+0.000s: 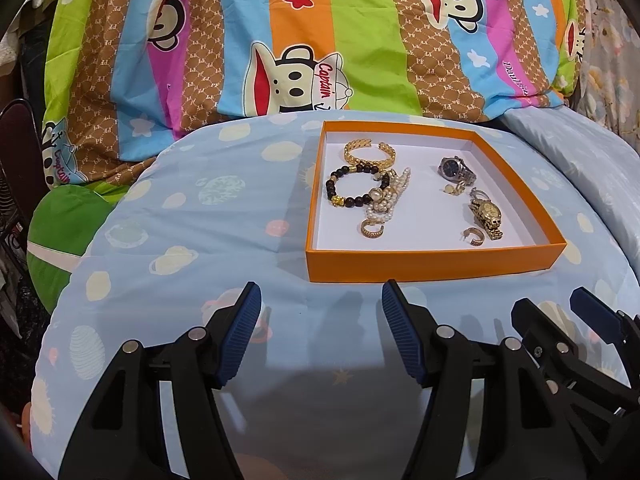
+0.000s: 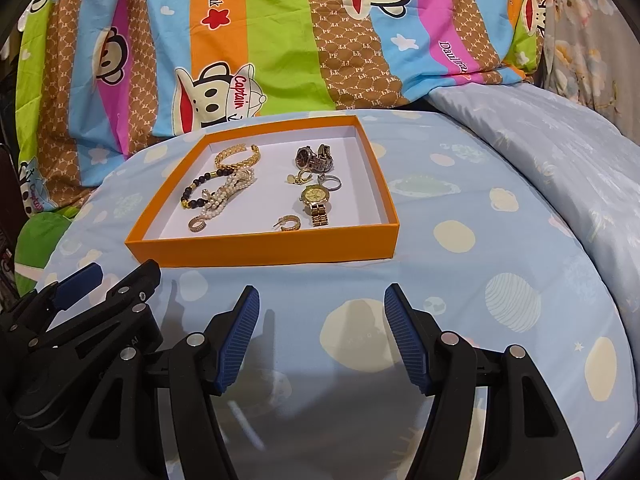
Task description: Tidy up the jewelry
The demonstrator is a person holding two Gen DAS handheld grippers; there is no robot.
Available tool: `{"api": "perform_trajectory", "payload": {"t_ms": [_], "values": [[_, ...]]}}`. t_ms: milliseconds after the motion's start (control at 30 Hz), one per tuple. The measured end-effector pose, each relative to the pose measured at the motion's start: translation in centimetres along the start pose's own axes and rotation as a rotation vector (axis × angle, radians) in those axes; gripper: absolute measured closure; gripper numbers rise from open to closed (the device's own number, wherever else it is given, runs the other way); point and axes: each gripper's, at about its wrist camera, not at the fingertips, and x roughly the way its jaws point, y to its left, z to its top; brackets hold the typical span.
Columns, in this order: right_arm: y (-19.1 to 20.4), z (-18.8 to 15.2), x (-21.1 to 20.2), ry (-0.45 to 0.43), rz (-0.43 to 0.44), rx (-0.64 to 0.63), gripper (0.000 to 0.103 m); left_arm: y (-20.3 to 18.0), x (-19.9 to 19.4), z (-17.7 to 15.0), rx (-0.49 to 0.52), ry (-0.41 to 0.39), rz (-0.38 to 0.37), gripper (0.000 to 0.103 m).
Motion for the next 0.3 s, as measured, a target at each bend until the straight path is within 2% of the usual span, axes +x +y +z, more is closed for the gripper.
{"api": "perform_trajectory", "payload": {"t_ms": [300], "values": [[-0.03, -0.01, -0.01, 0.0, -0.001, -0.002, 0.038, 0.04, -0.05, 0.01, -0.001, 0.002, 0.005, 0.042]]}}
